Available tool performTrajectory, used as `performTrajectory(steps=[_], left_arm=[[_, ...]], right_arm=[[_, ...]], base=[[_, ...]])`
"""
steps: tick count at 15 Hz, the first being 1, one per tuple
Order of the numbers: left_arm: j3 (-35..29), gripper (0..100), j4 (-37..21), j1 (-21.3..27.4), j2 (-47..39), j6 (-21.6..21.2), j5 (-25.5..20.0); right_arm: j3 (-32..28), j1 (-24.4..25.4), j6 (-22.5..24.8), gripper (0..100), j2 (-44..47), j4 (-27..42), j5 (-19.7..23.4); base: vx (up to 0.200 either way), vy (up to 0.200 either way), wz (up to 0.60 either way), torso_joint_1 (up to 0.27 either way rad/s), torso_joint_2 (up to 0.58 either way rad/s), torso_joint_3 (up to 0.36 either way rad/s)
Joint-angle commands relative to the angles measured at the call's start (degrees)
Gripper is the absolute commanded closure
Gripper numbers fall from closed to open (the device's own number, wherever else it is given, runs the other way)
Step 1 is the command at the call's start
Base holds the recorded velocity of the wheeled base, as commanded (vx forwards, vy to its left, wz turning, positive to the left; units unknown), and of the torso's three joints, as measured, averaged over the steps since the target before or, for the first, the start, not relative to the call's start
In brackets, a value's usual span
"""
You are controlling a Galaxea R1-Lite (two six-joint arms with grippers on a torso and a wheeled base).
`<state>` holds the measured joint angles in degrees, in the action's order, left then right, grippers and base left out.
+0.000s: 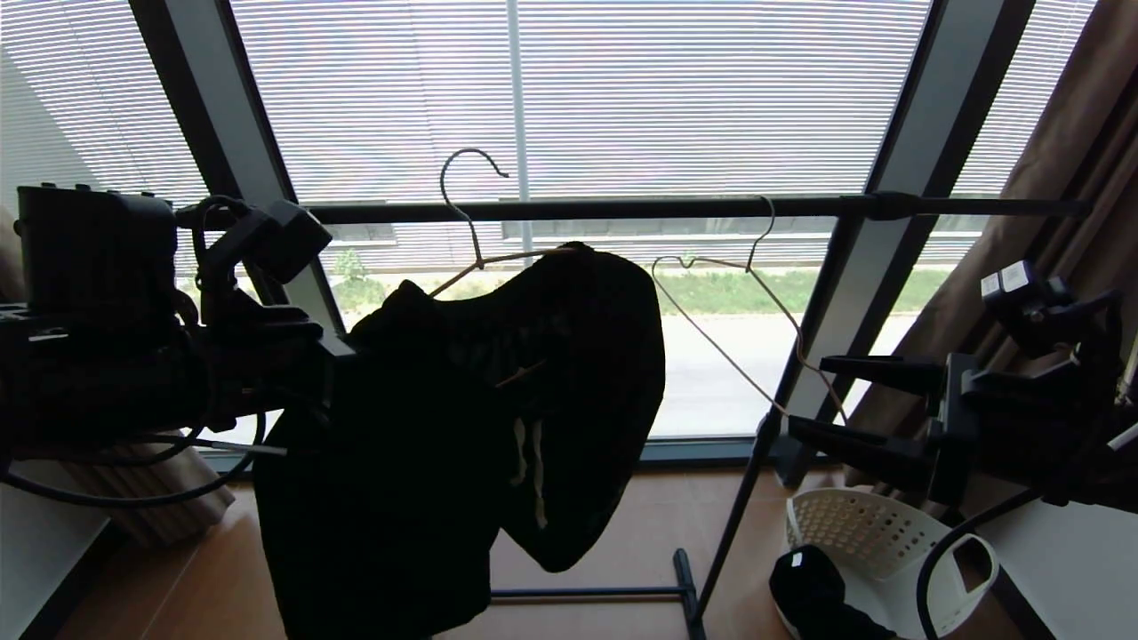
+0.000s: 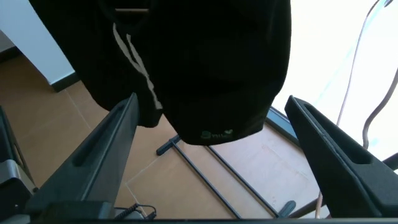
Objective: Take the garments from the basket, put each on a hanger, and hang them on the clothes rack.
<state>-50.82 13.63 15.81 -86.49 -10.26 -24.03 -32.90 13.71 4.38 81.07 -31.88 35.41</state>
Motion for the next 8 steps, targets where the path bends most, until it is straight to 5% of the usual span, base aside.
performTrajectory(steps=[1, 4, 8], left_arm=[[-2.4, 100, 1.8, 3.6, -8.4, 1.2, 5.2], [-6.3, 100, 2.6, 5.8, -13.5, 5.9, 9.9], [-7.2, 100, 8.7, 5.9, -18.2, 6.5, 10.6]], right_arm=[[-0.5, 0.1, 0.0, 0, -0.6, 0.1, 0.0], [-0.6, 0.0, 0.0, 0, -0.6, 0.1, 0.0], [-0.5, 0.0, 0.0, 0, -0.3, 0.1, 0.0]], base=[[0.000, 0.000, 0.00, 0.000, 0.00, 0.000], [0.000, 0.000, 0.00, 0.000, 0.00, 0.000], [0.000, 0.000, 0.00, 0.000, 0.00, 0.000]])
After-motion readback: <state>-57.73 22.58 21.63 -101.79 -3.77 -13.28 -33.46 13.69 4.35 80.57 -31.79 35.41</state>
